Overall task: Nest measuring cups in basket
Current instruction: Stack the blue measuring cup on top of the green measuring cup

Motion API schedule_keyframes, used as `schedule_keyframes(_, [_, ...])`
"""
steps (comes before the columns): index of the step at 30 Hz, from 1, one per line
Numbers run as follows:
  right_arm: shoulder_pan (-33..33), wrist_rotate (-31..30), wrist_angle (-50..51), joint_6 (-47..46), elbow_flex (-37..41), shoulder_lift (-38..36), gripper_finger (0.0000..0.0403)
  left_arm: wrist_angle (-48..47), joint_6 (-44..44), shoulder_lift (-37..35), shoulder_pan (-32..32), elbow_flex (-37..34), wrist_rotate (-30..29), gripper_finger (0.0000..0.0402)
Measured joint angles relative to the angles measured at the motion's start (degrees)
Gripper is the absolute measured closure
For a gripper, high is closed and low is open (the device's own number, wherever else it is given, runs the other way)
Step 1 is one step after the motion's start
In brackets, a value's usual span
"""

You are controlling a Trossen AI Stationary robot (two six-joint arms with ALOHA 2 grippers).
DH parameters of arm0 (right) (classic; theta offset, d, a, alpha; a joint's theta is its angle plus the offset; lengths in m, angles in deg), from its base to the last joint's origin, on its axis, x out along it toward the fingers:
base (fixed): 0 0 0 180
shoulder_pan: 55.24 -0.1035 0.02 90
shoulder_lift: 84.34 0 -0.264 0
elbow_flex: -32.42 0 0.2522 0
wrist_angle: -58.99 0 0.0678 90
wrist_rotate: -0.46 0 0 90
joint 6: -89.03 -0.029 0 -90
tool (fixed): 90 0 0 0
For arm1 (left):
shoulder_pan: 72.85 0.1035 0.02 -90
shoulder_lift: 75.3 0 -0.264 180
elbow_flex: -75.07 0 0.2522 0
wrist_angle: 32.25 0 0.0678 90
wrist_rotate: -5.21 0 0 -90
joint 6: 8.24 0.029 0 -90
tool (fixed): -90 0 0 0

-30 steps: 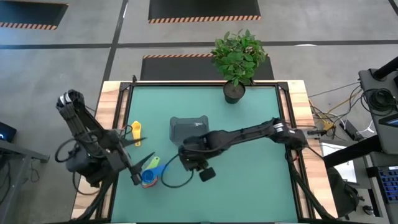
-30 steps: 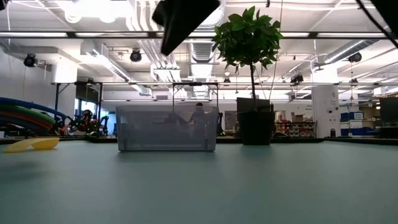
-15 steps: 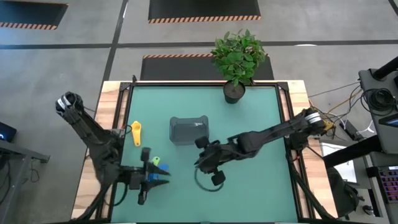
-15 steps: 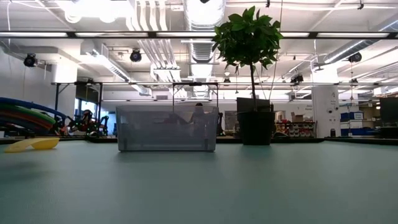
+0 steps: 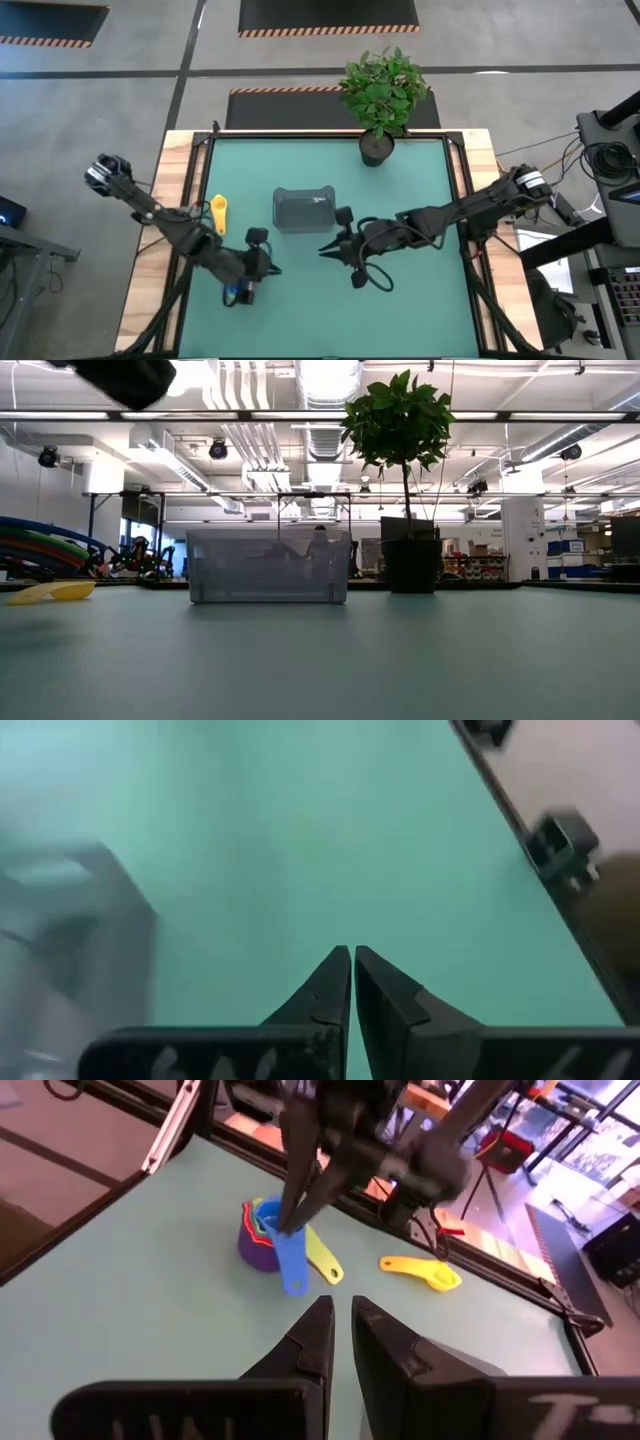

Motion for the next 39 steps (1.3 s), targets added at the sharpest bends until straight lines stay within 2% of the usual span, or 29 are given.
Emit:
schedule_keyframes(3, [0.0, 0.0, -1.0, 0.4, 1.7, -0.7, 0.0377, -1.2, -2.1, 3.0, 1.8, 0.0, 6.0, 0.0401])
schedule_keyframes(7, [0.0, 0.0, -1.2, 0.5, 2.7, -1.4, 0.0377, -6.7, -4.9, 8.5, 3.4, 2.1, 10.5, 0.0401])
schedule_keyframes(11, [0.0, 0.0, -1.0, 0.5, 2.9, -1.6, 0.0377, -16.8, -5.9, 14.9, 3.9, 8.7, 13.4, 0.0401])
schedule_keyframes(16, [0.0, 0.0, -1.0, 0.5, 2.9, -1.6, 0.0377, -31.0, -5.4, 21.8, 3.9, 16.4, 14.2, 0.0402])
schedule_keyframes(19, [0.0, 0.0, -0.8, 0.5, 2.9, -1.6, 0.0377, -33.4, -4.3, 24.2, 3.9, 18.5, 15.2, 0.0402])
schedule_keyframes(31, [0.0, 0.0, -0.7, 0.3, 2.9, -1.6, 0.0377, -36.5, -2.7, 26.6, 3.9, 18.9, 14.5, 0.0402])
schedule_keyframes(39, [0.0, 0.0, -0.7, 0.2, 2.9, -1.6, 0.0377, -44.9, -4.3, 26.6, 4.2, 20.2, 5.7, 0.0401])
